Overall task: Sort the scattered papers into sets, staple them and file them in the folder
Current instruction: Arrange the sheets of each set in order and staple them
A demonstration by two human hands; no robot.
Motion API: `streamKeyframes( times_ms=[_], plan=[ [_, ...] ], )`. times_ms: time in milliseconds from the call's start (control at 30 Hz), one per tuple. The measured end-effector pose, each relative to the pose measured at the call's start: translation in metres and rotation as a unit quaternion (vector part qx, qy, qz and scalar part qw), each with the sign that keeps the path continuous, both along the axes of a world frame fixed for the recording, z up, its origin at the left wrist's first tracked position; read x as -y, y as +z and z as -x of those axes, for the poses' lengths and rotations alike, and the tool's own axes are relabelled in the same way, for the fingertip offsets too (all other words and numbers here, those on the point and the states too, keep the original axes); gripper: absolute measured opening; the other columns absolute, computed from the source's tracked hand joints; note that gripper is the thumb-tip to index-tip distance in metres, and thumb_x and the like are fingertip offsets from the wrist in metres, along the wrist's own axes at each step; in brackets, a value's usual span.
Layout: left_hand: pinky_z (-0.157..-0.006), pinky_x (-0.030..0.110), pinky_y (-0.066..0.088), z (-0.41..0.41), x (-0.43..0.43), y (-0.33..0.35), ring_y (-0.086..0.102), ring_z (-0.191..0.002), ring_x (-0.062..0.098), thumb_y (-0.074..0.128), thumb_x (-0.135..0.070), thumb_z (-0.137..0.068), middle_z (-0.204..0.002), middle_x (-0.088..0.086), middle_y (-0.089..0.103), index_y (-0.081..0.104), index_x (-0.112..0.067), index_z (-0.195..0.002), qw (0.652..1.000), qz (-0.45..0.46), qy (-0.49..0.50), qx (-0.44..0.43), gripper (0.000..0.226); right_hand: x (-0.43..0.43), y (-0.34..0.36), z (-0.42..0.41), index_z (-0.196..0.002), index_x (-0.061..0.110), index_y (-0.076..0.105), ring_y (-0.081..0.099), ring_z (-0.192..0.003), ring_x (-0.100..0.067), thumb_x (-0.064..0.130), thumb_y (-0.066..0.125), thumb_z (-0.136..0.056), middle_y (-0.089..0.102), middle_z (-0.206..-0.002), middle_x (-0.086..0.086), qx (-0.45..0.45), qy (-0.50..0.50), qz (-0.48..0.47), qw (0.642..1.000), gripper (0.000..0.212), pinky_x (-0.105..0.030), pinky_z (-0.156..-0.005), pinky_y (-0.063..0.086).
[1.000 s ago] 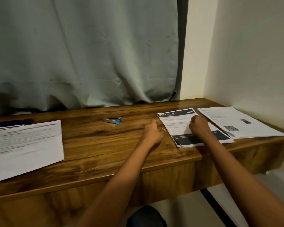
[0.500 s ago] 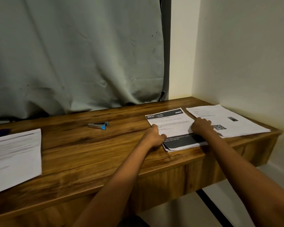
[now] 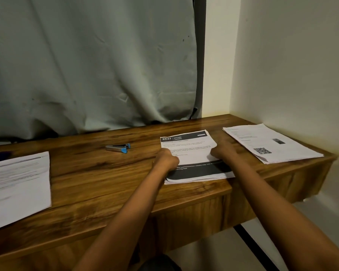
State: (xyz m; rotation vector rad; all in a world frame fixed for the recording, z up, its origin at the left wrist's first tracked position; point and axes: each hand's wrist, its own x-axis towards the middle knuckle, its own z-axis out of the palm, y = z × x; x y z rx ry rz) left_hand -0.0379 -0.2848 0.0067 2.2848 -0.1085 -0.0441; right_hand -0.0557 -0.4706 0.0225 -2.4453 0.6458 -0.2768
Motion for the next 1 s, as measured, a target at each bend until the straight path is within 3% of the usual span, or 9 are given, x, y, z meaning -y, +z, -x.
streamKeyframes(
  times_ms=[133, 267, 433, 500, 600, 667, 767, 867, 1000],
  plan=[
    [-0.090, 0.040, 0.054, -0.009, -0.027, -0.002, 0.064, -0.105, 0.029, 0.058, -0.013, -0.078, -0.123, 0.009, 0.064, 0.059, -0.008, -0.120, 0.994, 0.099, 0.022, -0.034, 0.043, -0.020, 0.004, 0.000, -0.124, -0.001, 0.051, 0.052, -0.114, -0.030, 0.010, 0.058, -0.093, 0.053, -0.128, -0.017, 0.014, 0.004, -0.109, 0.994, 0.033, -0.031, -0.083, 0.043],
    [-0.084, 0.034, 0.051, -0.003, -0.045, 0.003, 0.061, -0.111, 0.031, 0.051, -0.001, -0.094, -0.120, 0.011, 0.062, 0.056, -0.001, -0.123, 0.982, 0.173, 0.034, -0.071, 0.029, -0.031, 0.005, -0.001, -0.122, -0.004, 0.052, 0.054, -0.112, -0.032, 0.003, 0.060, -0.091, 0.055, -0.127, -0.018, 0.062, -0.001, -0.242, 0.968, 0.033, -0.033, -0.079, 0.044],
    [-0.081, 0.035, 0.051, -0.004, -0.075, 0.017, 0.060, -0.113, 0.030, 0.056, -0.022, -0.097, -0.130, 0.014, 0.059, 0.052, -0.001, -0.131, 0.956, 0.272, 0.058, -0.090, 0.040, -0.045, 0.015, -0.002, -0.121, -0.002, 0.057, 0.060, -0.107, -0.031, -0.008, 0.054, -0.090, 0.062, -0.123, -0.016, 0.143, 0.069, -0.379, 0.911, 0.032, -0.033, -0.082, 0.049],
    [-0.082, 0.036, 0.052, -0.009, -0.090, 0.024, 0.062, -0.108, 0.029, 0.060, -0.030, -0.094, -0.126, 0.012, 0.062, 0.054, -0.001, -0.128, 0.948, 0.309, 0.059, -0.053, 0.045, -0.052, 0.024, -0.008, -0.121, -0.003, 0.058, 0.062, -0.099, -0.028, -0.012, 0.054, -0.087, 0.062, -0.123, -0.019, 0.181, 0.096, -0.412, 0.888, 0.036, -0.032, -0.082, 0.050],
    [-0.085, 0.035, 0.053, -0.008, -0.110, 0.045, 0.066, -0.101, 0.026, 0.056, -0.027, -0.097, -0.116, 0.011, 0.066, 0.061, -0.003, -0.118, 0.936, 0.345, 0.045, 0.046, 0.033, -0.067, 0.042, -0.012, -0.120, -0.001, 0.059, 0.064, -0.087, -0.022, -0.012, 0.054, -0.087, 0.064, -0.116, -0.014, 0.208, 0.136, -0.456, 0.855, 0.035, -0.028, -0.073, 0.053],
    [-0.087, 0.038, 0.054, -0.006, -0.123, 0.064, 0.066, -0.099, 0.025, 0.057, -0.031, -0.096, -0.112, 0.009, 0.068, 0.060, -0.007, -0.116, 0.921, 0.368, 0.042, 0.118, 0.031, -0.079, 0.054, -0.014, -0.120, 0.002, 0.059, 0.064, -0.091, -0.023, -0.011, 0.054, -0.088, 0.065, -0.112, -0.011, 0.217, 0.163, -0.465, 0.843, 0.034, -0.030, -0.077, 0.054],
    [-0.090, 0.042, 0.053, -0.011, -0.145, 0.078, 0.066, -0.104, 0.023, 0.061, -0.051, -0.086, -0.113, 0.003, 0.069, 0.060, -0.017, -0.113, 0.921, 0.316, 0.048, 0.225, 0.044, -0.098, 0.065, -0.020, -0.120, 0.002, 0.059, 0.063, -0.096, -0.023, -0.012, 0.054, -0.088, 0.066, -0.109, -0.010, 0.244, 0.191, -0.453, 0.836, 0.035, -0.027, -0.078, 0.054],
    [-0.093, 0.047, 0.051, -0.016, -0.163, 0.081, 0.064, -0.106, 0.024, 0.056, -0.035, -0.094, -0.116, 0.006, 0.067, 0.057, -0.018, -0.111, 0.916, 0.273, 0.056, 0.287, 0.023, -0.118, 0.066, -0.023, -0.119, 0.003, 0.059, 0.065, -0.087, -0.019, -0.008, 0.054, -0.091, 0.066, -0.106, -0.007, 0.252, 0.213, -0.442, 0.834, 0.031, -0.019, -0.062, 0.053],
    [-0.086, 0.032, 0.053, -0.007, -0.176, 0.083, 0.063, -0.103, 0.019, 0.050, -0.023, -0.099, -0.113, 0.002, 0.064, 0.056, -0.008, -0.116, 0.905, 0.245, 0.057, 0.343, 0.023, -0.141, 0.064, -0.027, -0.121, 0.003, 0.055, 0.065, -0.083, -0.015, -0.002, 0.051, -0.094, 0.064, -0.110, -0.007, 0.269, 0.230, -0.421, 0.835, 0.027, -0.020, -0.060, 0.054]
  ],
)
